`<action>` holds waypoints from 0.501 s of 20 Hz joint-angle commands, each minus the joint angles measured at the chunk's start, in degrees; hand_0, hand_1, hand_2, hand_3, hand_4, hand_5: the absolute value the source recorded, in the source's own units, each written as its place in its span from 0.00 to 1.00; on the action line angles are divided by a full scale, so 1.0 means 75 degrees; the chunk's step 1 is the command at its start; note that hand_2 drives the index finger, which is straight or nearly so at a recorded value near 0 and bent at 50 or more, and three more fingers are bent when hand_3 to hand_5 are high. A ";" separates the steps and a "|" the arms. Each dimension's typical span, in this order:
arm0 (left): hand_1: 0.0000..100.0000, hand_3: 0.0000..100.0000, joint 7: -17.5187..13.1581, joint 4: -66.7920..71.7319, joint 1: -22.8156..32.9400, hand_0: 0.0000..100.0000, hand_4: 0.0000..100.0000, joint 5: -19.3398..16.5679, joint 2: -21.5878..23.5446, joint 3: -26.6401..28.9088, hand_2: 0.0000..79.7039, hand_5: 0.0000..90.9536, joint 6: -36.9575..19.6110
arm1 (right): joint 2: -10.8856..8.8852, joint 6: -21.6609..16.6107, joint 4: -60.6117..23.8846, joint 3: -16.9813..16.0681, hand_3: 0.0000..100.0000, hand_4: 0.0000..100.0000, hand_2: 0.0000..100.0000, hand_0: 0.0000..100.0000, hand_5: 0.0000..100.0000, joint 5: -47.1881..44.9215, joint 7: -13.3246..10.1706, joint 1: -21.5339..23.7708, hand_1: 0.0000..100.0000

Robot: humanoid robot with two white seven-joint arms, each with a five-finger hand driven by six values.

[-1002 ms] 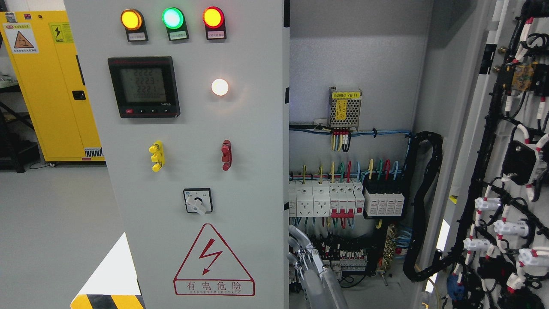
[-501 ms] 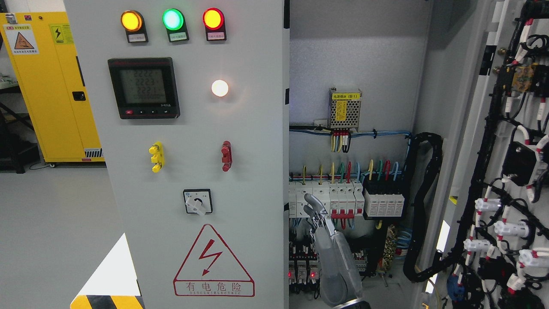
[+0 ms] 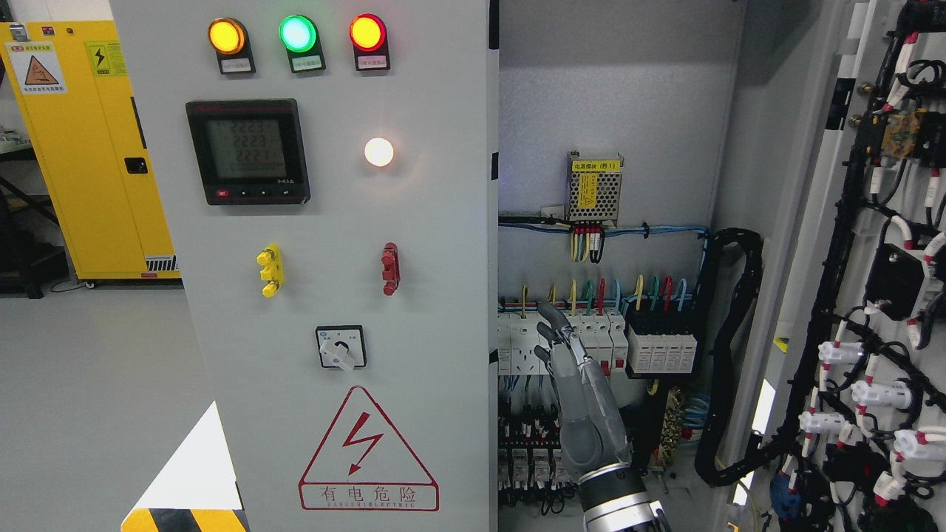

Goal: Open door with both hands
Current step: 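Reach the right hand into the cabinet behind the warning-sign door's edge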

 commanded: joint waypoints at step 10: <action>0.20 0.00 0.0001 0.0001 -0.0012 0.31 0.00 -0.0081 -0.0128 -0.0058 0.00 0.00 0.0008 | -0.0020 0.0416 0.0752 -0.0184 0.00 0.00 0.00 0.21 0.00 -0.0341 0.0337 -0.0700 0.11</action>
